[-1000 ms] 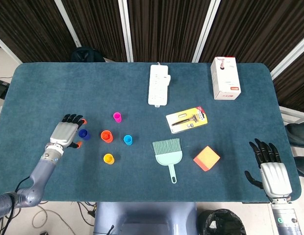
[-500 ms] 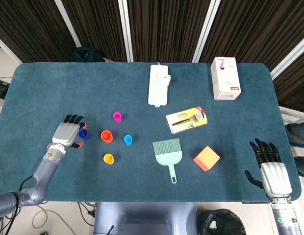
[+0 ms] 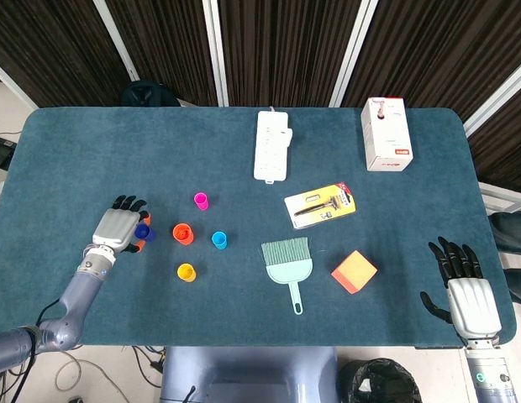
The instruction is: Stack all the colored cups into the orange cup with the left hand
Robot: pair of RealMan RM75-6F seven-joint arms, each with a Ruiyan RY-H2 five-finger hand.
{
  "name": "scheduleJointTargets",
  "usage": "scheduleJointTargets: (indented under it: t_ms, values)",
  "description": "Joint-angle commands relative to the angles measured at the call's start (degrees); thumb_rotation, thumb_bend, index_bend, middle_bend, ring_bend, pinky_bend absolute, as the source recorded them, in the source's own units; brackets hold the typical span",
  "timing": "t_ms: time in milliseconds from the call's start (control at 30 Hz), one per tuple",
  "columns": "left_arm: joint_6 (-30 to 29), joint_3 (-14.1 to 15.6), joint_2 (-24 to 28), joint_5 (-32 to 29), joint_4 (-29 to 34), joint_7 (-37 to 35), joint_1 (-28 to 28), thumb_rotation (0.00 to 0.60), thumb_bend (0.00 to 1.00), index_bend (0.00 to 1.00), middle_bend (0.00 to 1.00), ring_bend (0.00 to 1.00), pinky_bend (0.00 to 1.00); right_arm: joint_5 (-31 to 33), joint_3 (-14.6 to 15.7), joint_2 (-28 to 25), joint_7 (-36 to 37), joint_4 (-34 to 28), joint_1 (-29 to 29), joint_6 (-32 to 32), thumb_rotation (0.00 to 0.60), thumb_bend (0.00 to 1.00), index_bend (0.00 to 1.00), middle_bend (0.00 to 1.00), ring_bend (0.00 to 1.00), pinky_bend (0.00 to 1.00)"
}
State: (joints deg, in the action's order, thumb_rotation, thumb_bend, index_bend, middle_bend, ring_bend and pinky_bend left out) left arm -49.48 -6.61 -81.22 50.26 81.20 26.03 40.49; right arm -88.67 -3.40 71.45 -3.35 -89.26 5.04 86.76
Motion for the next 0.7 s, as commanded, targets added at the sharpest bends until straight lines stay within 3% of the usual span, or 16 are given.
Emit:
scheduleJointTargets:
  t_ms: [33, 367, 700]
  values:
    - [0.0, -0.3, 0.4, 0.3, 0.8, -1.0, -0.1, 0.600, 0.37, 0.46, 0.17, 0.00, 0.00, 0.2, -0.1, 0.0, -0.1, -0.1, -0.1, 0.2, 0.600, 0.34, 0.09, 0.05, 0.09, 0.04]
    - [-2.1, -2.4, 4.0, 3.0, 6.9, -2.8, 0.2, 0.600, 0.36, 0.44, 0.17, 0.00, 0.00, 0.4, -0.4, -0.1, 0.2, -0.4, -0.2, 0.5, 0.600, 0.34, 0.09, 0.05, 0.09, 0.04]
    - [-4.4, -4.0, 7.1, 1.8, 15.2, 1.3, 2.4, 0.600, 0.36, 0.43, 0.17, 0.00, 0.00, 0.8, -0.4, -0.2, 0.7, -0.4, -0.2, 0.1, 0.600, 0.34, 0.09, 0.05, 0.09, 0.04]
